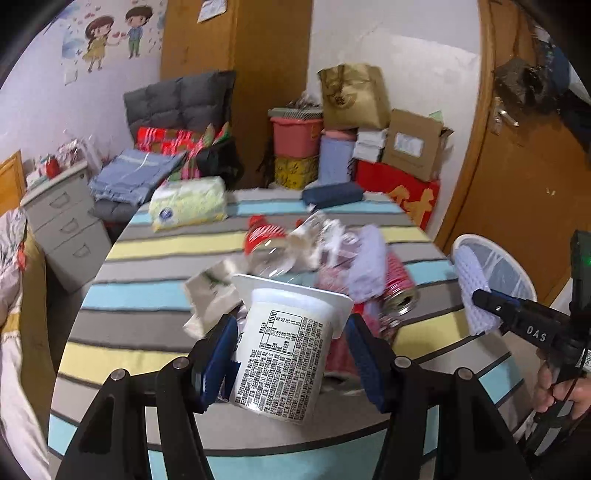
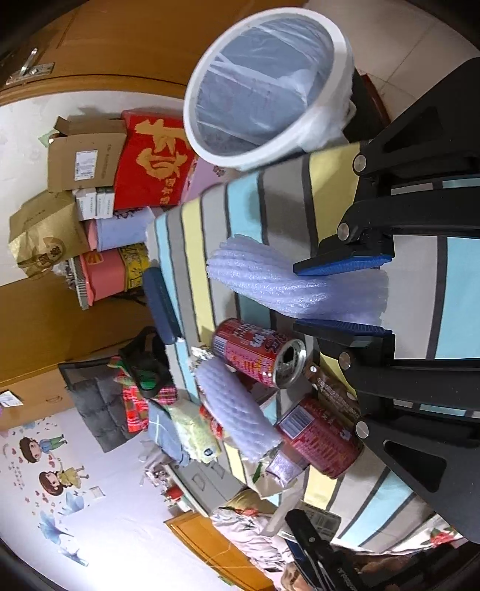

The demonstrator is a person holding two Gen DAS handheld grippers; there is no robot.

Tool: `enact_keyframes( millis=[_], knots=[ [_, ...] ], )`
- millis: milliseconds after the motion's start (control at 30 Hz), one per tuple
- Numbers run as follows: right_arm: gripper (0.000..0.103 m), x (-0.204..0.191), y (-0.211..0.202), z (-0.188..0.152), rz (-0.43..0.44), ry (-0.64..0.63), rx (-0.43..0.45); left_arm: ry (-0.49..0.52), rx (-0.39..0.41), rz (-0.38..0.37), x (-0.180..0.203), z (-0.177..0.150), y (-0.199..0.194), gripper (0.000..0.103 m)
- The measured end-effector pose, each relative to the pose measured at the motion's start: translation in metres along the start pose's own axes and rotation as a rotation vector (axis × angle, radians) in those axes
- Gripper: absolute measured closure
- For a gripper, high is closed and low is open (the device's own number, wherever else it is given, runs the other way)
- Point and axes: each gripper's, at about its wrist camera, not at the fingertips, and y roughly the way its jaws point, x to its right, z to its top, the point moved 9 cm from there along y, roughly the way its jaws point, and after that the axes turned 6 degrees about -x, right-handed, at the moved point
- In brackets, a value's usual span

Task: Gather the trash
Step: 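Carry the foam net and yogurt cup over the white bin and open both tools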

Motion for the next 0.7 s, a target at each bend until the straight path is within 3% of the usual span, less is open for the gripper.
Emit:
enact_keyframes(
  millis=[267, 700],
  knots=[
    [0.079, 0.031, -0.024, 0.015, -0.047, 0.006, 0.056, 0.086, 0.026, -0.052, 0.068, 0.026, 0.001, 0.042],
    [0.079, 0.103, -0.050, 0.026, -0.142, 0.068, 0.100, 0.187, 0.013, -0.209, 0.204, 0.057, 0.034, 0.042]
  ],
)
